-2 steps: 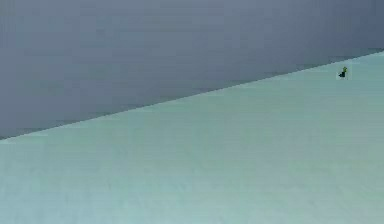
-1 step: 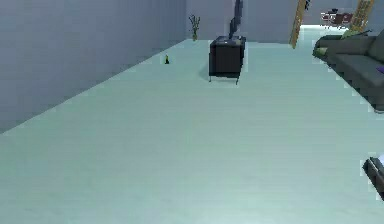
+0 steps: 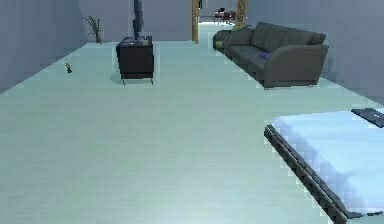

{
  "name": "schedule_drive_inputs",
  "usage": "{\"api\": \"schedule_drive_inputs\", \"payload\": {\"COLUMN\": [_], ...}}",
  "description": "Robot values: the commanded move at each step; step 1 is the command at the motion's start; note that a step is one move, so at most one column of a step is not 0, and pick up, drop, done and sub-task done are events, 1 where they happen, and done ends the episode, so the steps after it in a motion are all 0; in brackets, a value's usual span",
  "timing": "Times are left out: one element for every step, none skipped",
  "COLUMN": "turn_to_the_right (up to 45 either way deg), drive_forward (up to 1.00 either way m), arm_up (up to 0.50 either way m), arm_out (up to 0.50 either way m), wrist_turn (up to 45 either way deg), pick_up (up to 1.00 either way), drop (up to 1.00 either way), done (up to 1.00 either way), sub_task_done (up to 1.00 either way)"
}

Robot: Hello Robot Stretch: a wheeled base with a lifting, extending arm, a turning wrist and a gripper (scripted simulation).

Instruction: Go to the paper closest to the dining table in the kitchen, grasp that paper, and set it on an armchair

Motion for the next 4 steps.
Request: {"api": "schedule_drive_inputs", "payload": {"turn_to_the_right": [0.0,0.0,0.0,0.0], "drive_forward": [1.00,1.00,1.00,1.00], "arm_up": [0.00,0.00,0.00,0.00], "arm_out": [0.00,0.00,0.00,0.00], "wrist_turn": [0.0,0.0,0.0,0.0], "pick_up": [0.00,0.00,0.00,0.00], "drop": [0.00,0.00,0.00,0.00], "done": [0.00,0.00,0.00,0.00], "sub_task_done": [0.00,0.00,0.00,0.00]}}
